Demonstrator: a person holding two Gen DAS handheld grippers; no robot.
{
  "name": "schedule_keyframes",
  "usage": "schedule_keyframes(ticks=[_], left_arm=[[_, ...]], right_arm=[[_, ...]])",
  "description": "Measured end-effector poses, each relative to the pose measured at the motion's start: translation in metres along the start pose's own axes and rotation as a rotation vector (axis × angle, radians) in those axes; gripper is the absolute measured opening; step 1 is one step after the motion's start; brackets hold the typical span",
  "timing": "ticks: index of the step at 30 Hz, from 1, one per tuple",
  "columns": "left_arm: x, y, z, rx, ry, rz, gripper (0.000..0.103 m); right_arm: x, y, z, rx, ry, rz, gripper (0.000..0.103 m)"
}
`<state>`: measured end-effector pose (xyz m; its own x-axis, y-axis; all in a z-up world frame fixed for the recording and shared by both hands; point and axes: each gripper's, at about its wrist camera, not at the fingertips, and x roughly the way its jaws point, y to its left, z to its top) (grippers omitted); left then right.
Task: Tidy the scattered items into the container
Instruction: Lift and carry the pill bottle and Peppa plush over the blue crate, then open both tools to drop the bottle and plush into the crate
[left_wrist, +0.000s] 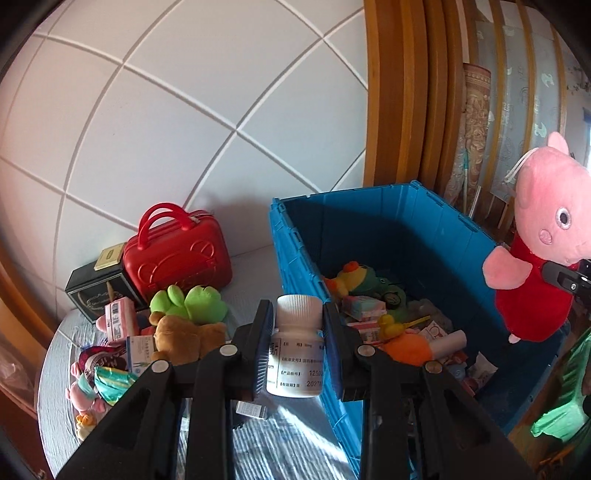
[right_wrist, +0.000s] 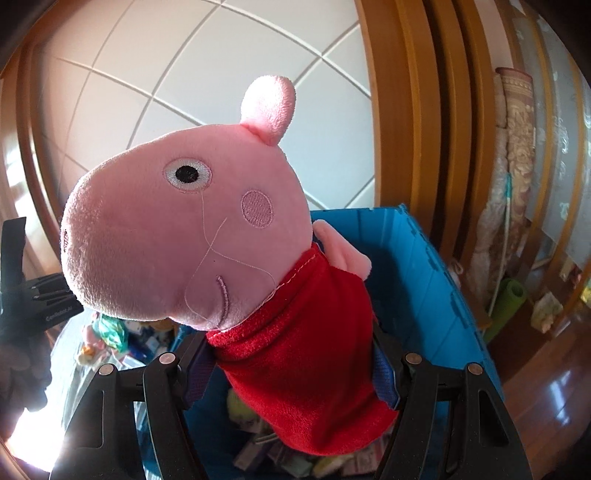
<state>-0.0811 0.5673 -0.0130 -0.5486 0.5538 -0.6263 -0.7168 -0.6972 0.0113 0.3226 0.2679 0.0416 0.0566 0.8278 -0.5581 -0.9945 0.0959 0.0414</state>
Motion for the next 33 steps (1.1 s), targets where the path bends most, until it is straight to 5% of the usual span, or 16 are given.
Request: schedule_keyframes(ticks=[15,26,28,29,30,31,33], left_arm=[[0.035,-0.089,0.052,0.12,-0.004,-0.103,0.026],[0.078,-0.107,0.075,0.101,0.032,-0.152,0.026],[0.087,-0.107,0.08,0.074,0.053,-0.151,0.05],[0.09,-0.107,0.081,0.064,0.06,-0.142,0.086],[0.091,-0.106,0.081,0.052,0.059,-0.137,0.102],[0.091,-0.104,0.08,0.041,0.05,-0.135,0.102],[0.091,-0.102,0.077,0.04,0.055,-0.126,0.102]], right_arm=[[0.034,-0.076,0.003,0.07,0.034,-0.047,0.071],[0.072,-0.093,0.015,0.074,0.056,-0.057,0.075],[0.08,-0.095,0.021,0.067,0.049,-0.061,0.084],[0.084,-0.094,0.023,0.057,0.049,-0.075,0.089],[0.087,-0.094,0.026,0.056,0.05,-0.096,0.092],[0.089,-0.095,0.028,0.06,0.048,-0.112,0.103],[0.089,-0.095,0.029,0.066,0.039,-0.107,0.103]])
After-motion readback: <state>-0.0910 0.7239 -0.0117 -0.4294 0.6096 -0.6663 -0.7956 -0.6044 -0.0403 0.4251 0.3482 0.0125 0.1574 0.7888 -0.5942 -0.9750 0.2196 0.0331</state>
